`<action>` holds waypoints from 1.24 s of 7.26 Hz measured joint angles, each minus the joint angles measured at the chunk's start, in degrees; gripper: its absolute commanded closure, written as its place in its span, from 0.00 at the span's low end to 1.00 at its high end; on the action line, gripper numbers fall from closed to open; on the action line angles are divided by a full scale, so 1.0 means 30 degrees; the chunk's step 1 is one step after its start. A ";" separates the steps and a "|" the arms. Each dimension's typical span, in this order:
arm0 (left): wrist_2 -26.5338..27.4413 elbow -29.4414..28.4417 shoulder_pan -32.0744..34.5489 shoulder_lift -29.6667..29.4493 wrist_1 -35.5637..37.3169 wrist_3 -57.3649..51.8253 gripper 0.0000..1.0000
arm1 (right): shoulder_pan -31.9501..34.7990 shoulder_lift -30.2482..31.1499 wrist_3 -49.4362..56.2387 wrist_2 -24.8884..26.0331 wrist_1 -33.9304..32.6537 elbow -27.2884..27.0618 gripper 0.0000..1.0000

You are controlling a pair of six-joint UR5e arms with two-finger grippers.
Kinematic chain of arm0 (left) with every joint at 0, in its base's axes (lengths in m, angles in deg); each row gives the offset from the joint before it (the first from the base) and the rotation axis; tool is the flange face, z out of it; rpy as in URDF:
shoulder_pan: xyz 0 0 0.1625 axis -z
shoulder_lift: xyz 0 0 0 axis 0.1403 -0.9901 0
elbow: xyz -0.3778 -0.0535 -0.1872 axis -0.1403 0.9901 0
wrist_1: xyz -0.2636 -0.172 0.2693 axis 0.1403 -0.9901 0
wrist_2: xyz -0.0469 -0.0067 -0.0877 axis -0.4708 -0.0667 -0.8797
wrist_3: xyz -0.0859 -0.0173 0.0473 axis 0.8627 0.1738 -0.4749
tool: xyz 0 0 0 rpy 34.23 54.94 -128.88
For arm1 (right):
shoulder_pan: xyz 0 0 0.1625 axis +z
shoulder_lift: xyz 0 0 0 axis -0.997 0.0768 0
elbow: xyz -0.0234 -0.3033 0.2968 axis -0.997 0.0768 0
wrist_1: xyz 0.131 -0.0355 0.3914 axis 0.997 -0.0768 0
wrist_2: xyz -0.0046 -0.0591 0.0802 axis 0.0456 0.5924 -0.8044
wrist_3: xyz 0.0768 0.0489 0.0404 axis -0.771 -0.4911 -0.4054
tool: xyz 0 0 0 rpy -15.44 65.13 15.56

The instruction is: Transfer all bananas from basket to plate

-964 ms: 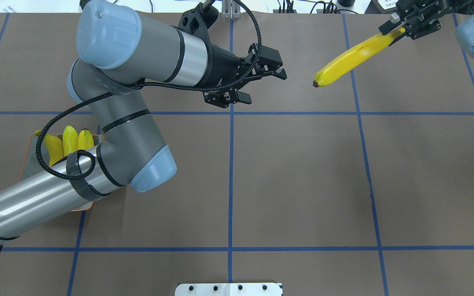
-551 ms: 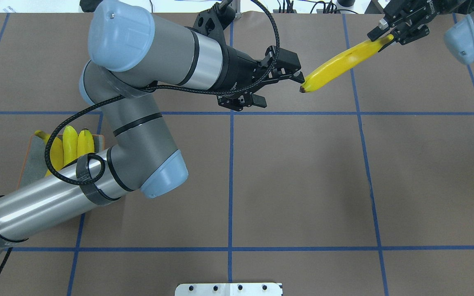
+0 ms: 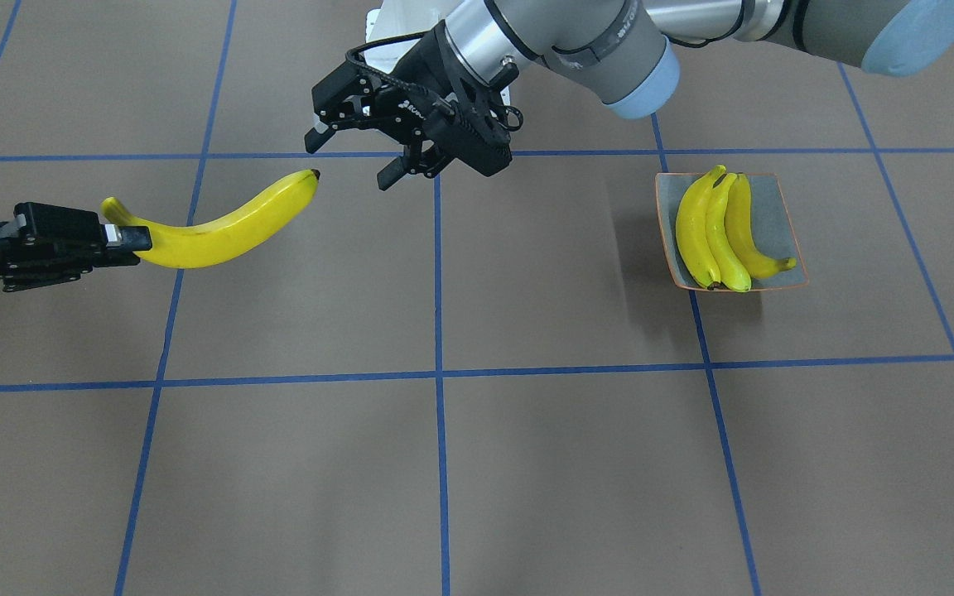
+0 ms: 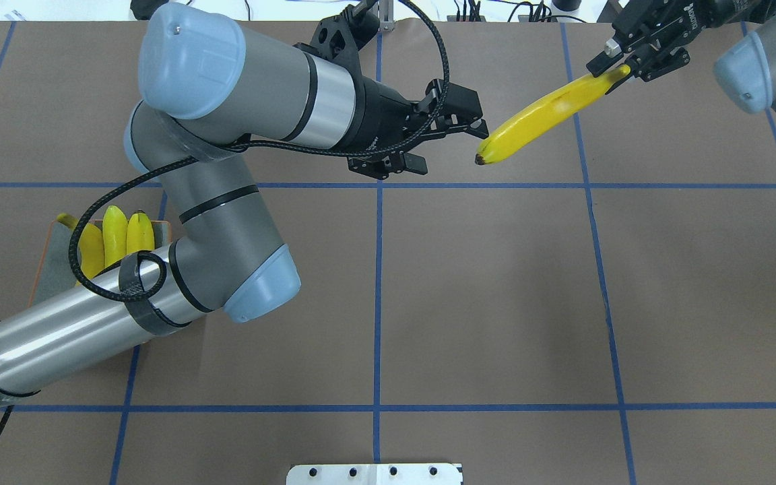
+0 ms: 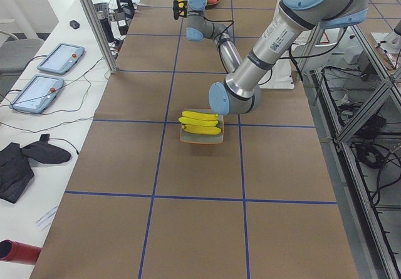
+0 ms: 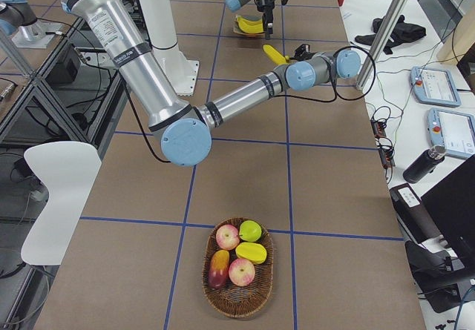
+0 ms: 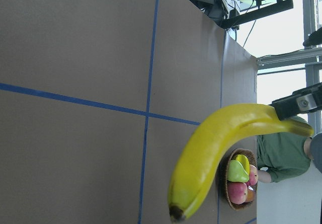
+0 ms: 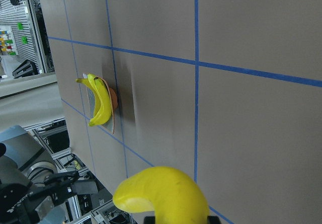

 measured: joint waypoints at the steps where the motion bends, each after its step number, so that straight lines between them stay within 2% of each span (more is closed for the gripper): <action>1: -0.0076 0.0014 0.0277 0.0080 -0.0162 -0.0096 0.00 | -0.0186 0.0001 -0.0048 0.0002 0.0002 -0.0099 1.00; 4: -0.0148 0.0028 0.0348 0.0148 -0.0560 -0.0180 0.00 | -0.0639 0.0000 -0.0224 0.0003 0.0004 -0.0301 1.00; 9: -0.1494 -0.0080 0.0209 0.0092 -0.0586 -0.1284 0.00 | -0.1638 -0.0052 -0.1084 0.0030 0.0032 -0.1343 1.00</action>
